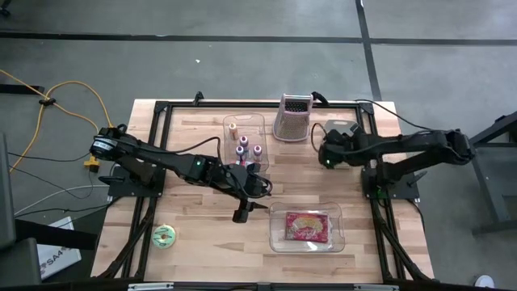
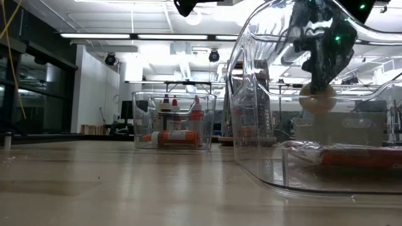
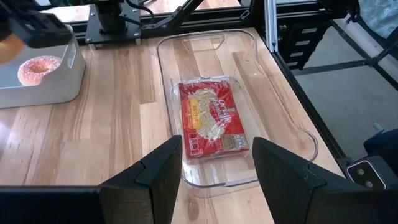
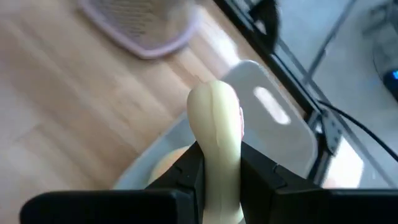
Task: Pick & Place Food Item
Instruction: Put the pink donut into the gray bin
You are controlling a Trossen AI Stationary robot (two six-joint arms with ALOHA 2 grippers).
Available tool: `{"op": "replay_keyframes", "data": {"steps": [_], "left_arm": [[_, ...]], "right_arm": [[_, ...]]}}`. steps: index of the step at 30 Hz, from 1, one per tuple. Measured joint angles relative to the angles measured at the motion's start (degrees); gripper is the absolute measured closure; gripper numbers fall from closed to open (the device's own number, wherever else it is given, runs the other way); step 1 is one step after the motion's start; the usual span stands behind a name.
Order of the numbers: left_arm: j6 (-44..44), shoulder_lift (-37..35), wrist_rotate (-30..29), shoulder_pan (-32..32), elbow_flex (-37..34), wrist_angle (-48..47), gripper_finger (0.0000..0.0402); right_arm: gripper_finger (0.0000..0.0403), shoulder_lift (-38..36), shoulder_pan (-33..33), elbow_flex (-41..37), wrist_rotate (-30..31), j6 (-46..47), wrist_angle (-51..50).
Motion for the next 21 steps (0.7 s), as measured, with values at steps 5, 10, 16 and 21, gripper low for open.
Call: {"op": "replay_keyframes", "data": {"steps": [5, 10, 16, 21], "left_arm": [[0.0, 0.0, 0.0, 0.0, 0.0, -0.5, 0.0211], [0.0, 0.0, 0.0, 0.0, 0.0, -0.7, 0.0211], [-0.1, 0.0, 0.0, 0.0, 0.0, -0.7, 0.0211], [-0.1, 0.0, 0.0, 0.0, 0.0, -0.8, 0.0211]], "right_arm": [[0.0339, 0.0, -6.4, 0.0, -0.6, -1.0, -0.2], [0.0339, 0.0, -11.9, 0.0, -0.9, -3.8, -0.1], [0.0339, 0.0, -15.3, 0.0, -1.1, -12.8, 0.0], [0.0339, 0.0, -15.4, 0.0, -1.2, -20.2, 1.1]]}}
